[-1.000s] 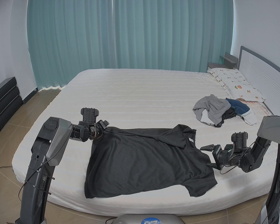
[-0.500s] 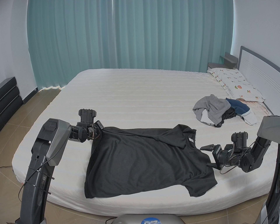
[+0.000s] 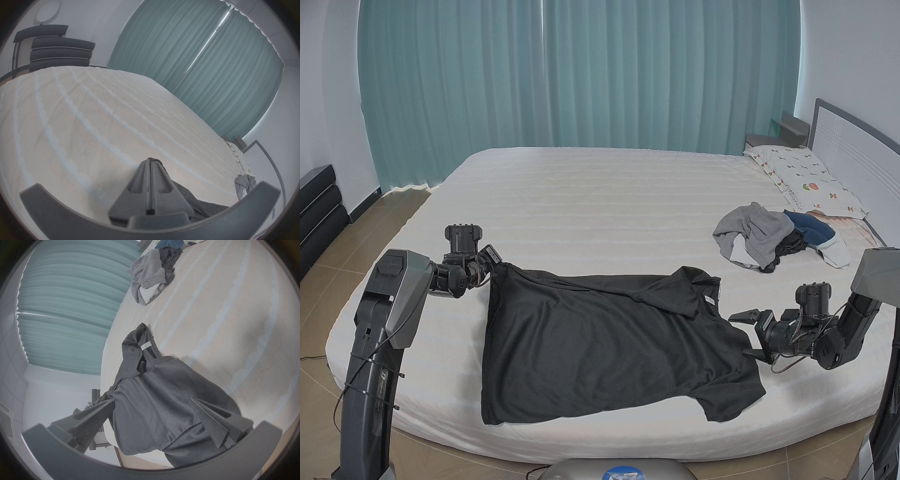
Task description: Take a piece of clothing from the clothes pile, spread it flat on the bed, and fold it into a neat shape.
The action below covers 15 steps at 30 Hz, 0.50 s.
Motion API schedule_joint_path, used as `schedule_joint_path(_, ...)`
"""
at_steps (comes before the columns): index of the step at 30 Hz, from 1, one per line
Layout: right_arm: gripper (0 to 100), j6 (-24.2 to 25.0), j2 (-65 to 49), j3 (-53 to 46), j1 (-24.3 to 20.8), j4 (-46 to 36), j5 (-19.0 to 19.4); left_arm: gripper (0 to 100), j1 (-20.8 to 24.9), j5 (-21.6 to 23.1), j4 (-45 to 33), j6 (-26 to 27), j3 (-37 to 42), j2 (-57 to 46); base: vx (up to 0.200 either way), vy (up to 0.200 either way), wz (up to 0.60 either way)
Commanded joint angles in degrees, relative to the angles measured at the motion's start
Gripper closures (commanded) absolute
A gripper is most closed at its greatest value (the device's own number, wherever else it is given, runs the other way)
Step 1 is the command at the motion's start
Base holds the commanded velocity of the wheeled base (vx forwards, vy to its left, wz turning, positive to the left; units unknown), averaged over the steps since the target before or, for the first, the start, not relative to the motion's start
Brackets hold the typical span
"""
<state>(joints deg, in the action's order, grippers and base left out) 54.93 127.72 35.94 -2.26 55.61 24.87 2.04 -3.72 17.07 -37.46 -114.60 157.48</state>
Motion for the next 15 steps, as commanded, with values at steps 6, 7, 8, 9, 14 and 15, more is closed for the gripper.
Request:
schedule_joint_path(6,0,0.0,0.1,0.0,0.0,-0.1,0.0,100,-1.3,-0.5,6.1,0.8,0.0,1.7,0.0,0.0,0.0)
schedule_joint_path(7,0,0.0,0.1,0.0,0.0,0.1,0.0,100,-1.4,-0.6,6.8,0.8,0.0,1.8,0.0,0.0,0.0)
schedule_joint_path(8,0,0.0,0.1,0.0,0.0,0.1,0.0,100,-1.5,-0.7,7.0,0.8,0.0,1.9,0.0,0.0,0.0)
schedule_joint_path(9,0,0.0,0.1,0.0,0.0,-0.1,0.0,100,-1.6,-0.7,7.2,0.8,0.0,1.9,0.0,0.0,0.0)
schedule_joint_path(14,0,0.0,0.1,0.0,0.0,0.1,0.0,100,-2.3,-1.2,9.5,0.8,0.0,2.0,0.0,0.0,0.0)
schedule_joint_path(15,0,0.0,0.1,0.0,0.0,-0.1,0.0,100,-2.5,-1.5,10.1,0.8,0.0,2.0,0.0,0.0,0.0)
